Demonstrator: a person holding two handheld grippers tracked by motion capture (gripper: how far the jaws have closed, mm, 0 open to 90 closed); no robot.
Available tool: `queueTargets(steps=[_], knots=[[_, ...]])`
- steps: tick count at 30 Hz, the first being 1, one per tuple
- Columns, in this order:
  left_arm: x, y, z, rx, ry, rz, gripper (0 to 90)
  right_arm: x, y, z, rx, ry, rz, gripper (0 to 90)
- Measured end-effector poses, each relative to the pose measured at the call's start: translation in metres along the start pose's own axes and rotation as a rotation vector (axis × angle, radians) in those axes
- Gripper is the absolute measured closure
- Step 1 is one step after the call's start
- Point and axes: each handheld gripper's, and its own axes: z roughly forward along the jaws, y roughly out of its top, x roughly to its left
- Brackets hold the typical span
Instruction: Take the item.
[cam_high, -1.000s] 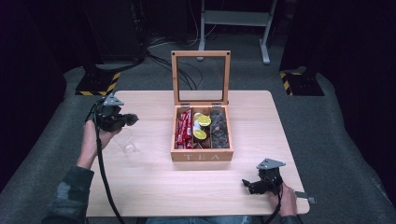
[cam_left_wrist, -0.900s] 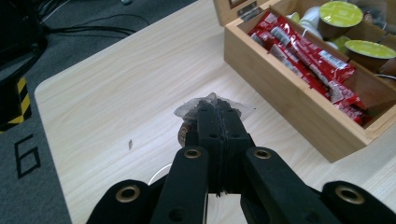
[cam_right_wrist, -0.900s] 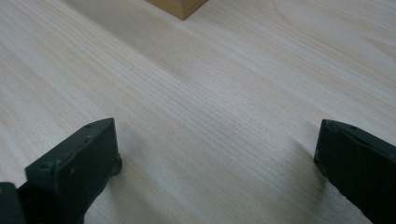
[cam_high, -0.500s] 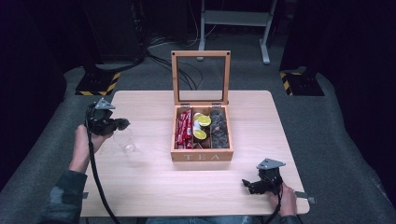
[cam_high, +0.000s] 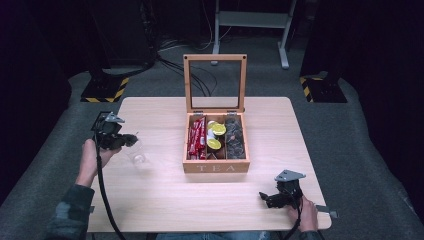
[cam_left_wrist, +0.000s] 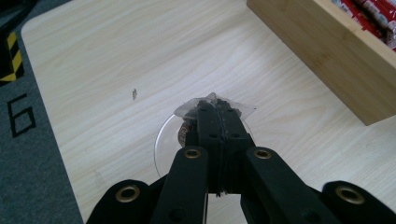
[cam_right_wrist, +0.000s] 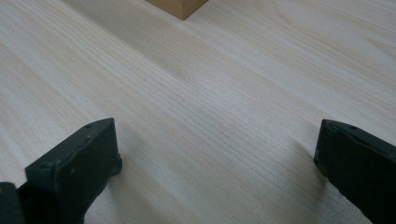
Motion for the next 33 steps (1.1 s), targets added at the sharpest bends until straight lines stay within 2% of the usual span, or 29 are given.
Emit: queueTargets(steps=[16,24,25,30,33], knots=[[0.005,-0.011,0.021,0.052,-0.018,-0.030,89.1,0.000,0.000,0.000,0.000,0.000,0.000,0.0],[0.006,-0.013,0.025,0.051,-0.023,-0.034,87.8,0.000,0.000,0.000,0.000,0.000,-0.001,0.0],[0.005,-0.013,0.025,0.061,-0.028,-0.040,87.0,0.000,0.000,0.000,0.000,0.000,0.001,0.0],[0.005,-0.014,0.024,0.044,-0.028,-0.050,78.5,0.000,0.000,0.000,0.000,0.000,0.000,0.0],[0.004,-0.013,0.021,0.037,-0.022,-0.062,65.5,0.000,0.000,0.000,-0.001,0.000,0.001,0.0]])
